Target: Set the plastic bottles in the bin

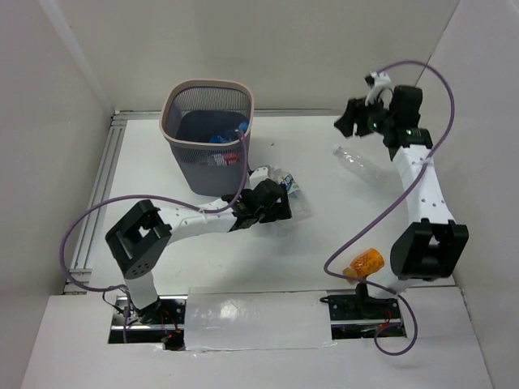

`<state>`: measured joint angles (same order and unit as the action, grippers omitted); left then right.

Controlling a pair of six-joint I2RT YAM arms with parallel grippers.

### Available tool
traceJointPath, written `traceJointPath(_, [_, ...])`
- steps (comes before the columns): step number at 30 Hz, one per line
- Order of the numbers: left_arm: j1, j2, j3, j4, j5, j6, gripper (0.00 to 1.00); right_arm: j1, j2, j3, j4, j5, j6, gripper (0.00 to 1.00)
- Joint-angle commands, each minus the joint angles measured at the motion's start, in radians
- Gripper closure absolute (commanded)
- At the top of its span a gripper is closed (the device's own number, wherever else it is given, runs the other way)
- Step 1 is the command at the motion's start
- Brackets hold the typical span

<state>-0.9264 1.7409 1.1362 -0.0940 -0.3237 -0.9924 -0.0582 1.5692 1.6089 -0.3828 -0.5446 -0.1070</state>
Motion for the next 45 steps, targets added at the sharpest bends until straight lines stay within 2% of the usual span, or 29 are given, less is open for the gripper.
traceJointPath(1, [0.014, 0.061, 0.072, -0.058, -0.012, -0.063, 0.01, -0.061, -0.116, -0.205, -0.048, -0.078, -0.08, 0.32])
traceJointPath(2, [0.023, 0.092, 0.082, -0.058, -0.003, -0.063, 0.01, -0.081, -0.162, -0.287, -0.048, -0.078, -0.08, 0.26])
traceJointPath(5, [0.032, 0.137, 0.123, -0.082, -0.003, -0.063, 0.01, -0.147, -0.224, -0.372, -0.039, -0.09, -0.08, 0.19])
traceJointPath(6, [0.032, 0.161, 0.132, -0.082, -0.003, -0.063, 0.04, -0.163, -0.233, -0.413, -0.039, -0.091, -0.08, 0.12])
traceJointPath(9, [0.023, 0.183, 0.145, -0.105, -0.003, -0.054, 0.11, -0.215, -0.256, -0.463, -0.028, -0.091, -0.089, 0.02])
traceJointPath(11, [0.023, 0.183, 0.145, -0.105, -0.003, -0.054, 0.16, -0.235, -0.256, -0.474, -0.019, -0.08, -0.089, 0.0])
traceJointPath(13, [0.012, 0.183, 0.132, -0.105, -0.003, -0.043, 0.24, -0.255, -0.247, -0.474, -0.019, -0.071, -0.089, 0.0])
traceJointPath(14, [0.012, 0.183, 0.12, -0.096, -0.003, -0.043, 0.32, -0.265, -0.247, -0.474, -0.01, -0.071, -0.089, 0.0])
traceJointPath(17, [0.012, 0.183, 0.109, -0.096, 0.023, -0.025, 0.46, -0.301, -0.199, -0.452, -0.01, -0.071, -0.089, 0.0])
traceJointPath(18, [0.002, 0.171, 0.099, -0.096, 0.041, 0.004, 0.58, -0.316, -0.18, -0.439, -0.021, -0.081, -0.089, 0.0])
traceJointPath(20, [-0.012, 0.14, 0.099, -0.087, 0.051, 0.041, 0.69, -0.327, -0.161, -0.423, -0.021, -0.081, -0.089, 0.0])
traceJointPath(22, [-0.06, 0.065, 0.118, -0.087, 0.06, 0.139, 0.79, -0.338, -0.146, -0.399, -0.03, -0.081, -0.109, 0.0])
traceJointPath(26, [-0.156, -0.072, 0.198, -0.154, 0.009, 0.302, 0.83, -0.347, -0.098, -0.354, -0.042, -0.071, -0.149, 0.0])
traceJointPath(31, [-0.178, -0.182, 0.359, -0.191, 0.0, 0.431, 0.85, -0.367, -0.008, -0.307, -0.076, -0.08, -0.186, 0.01])
traceJointPath(32, [-0.178, -0.182, 0.397, -0.191, -0.026, 0.449, 0.85, -0.367, 0.006, -0.291, -0.076, -0.08, -0.186, 0.05])
traceJointPath(33, [-0.178, -0.182, 0.477, -0.191, -0.072, 0.489, 0.85, -0.367, 0.017, -0.291, -0.086, -0.1, -0.195, 0.27])
traceJointPath(35, [-0.152, -0.182, 0.549, -0.159, -0.13, 0.534, 0.85, -0.376, 0.043, -0.28, -0.096, -0.123, -0.195, 0.62])
traceJointPath(37, [-0.077, -0.182, 0.612, -0.113, -0.214, 0.577, 0.85, -0.376, 0.043, -0.28, -0.096, -0.123, -0.195, 0.89])
traceJointPath(38, [-0.042, -0.173, 0.626, -0.072, -0.241, 0.577, 0.85, -0.376, 0.043, -0.28, -0.096, -0.123, -0.195, 0.9])
traceJointPath(40, [0.033, -0.173, 0.648, -0.04, -0.322, 0.577, 0.83, -0.376, 0.043, -0.28, -0.073, -0.114, -0.195, 0.86])
traceJointPath(41, [0.105, -0.173, 0.657, -0.024, -0.339, 0.577, 0.83, -0.376, 0.034, -0.299, -0.061, -0.095, -0.195, 0.67])
traceJointPath(42, [0.139, -0.161, 0.657, -0.007, -0.359, 0.577, 0.83, -0.376, 0.034, -0.299, -0.033, -0.075, -0.209, 0.53])
traceJointPath(44, [0.226, -0.138, 0.671, 0.005, -0.42, 0.577, 0.79, -0.376, 0.034, -0.31, -0.022, -0.054, -0.246, 0.37])
traceJointPath(45, [0.251, -0.124, 0.686, 0.005, -0.437, 0.577, 0.77, -0.376, 0.043, -0.31, -0.013, -0.029, -0.258, 0.16])
